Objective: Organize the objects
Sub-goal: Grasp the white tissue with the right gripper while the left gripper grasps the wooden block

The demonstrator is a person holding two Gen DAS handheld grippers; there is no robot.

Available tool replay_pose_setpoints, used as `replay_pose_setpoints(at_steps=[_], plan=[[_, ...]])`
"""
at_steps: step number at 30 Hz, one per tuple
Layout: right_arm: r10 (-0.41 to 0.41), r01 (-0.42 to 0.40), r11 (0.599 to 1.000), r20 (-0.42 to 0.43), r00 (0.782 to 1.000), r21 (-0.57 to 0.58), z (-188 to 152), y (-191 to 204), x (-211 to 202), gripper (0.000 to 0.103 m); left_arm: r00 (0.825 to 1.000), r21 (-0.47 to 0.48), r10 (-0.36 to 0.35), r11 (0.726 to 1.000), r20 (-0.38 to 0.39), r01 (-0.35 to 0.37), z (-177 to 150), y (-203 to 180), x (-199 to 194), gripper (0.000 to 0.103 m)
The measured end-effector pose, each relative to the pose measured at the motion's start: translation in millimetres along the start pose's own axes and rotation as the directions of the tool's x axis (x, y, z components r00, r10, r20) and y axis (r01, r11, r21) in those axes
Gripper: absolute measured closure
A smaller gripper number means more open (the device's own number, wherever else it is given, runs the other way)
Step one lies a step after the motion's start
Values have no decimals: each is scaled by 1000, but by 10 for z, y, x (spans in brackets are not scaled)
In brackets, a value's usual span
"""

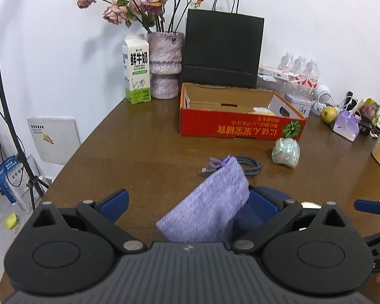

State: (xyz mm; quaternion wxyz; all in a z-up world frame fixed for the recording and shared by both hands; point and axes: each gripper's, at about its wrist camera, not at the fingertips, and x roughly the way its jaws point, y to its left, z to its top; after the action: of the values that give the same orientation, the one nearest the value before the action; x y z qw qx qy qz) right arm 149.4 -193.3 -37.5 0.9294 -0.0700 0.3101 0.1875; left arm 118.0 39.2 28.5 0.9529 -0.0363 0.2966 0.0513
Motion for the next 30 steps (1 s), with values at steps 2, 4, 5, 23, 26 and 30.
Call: replay_pose_setpoints(at_steps=[2,4,5,23,26,30], plan=[[0,0,1000,-17,1000,5,-46,-21,55,0,1000,4,1,1000,-6,-1,-37,9,13,0],[2,-1,1000,-34,999,10,-83,-40,117,0,1000,4,2,1000,-10,-2,-74,22,24,0],[3,-2,1000,-42,999,11,-99,-43,147,0,1000,3,2,1000,-13,-2,-90,30,28,0],[71,-73,997,-76,995,-21,-94,-95,551,0,998,-12,19,1000,-57,-20,-265,220,96,0],[83,-85,996,-59,995,-30,-113,-93,545,0,998,-12,22,1000,-63,-22,-285,237,102,0],[101,-103,994,-42,994,-41,-131,-84,507,9,997,-8,21,1000,-77,-22,-322,261,113,0]])
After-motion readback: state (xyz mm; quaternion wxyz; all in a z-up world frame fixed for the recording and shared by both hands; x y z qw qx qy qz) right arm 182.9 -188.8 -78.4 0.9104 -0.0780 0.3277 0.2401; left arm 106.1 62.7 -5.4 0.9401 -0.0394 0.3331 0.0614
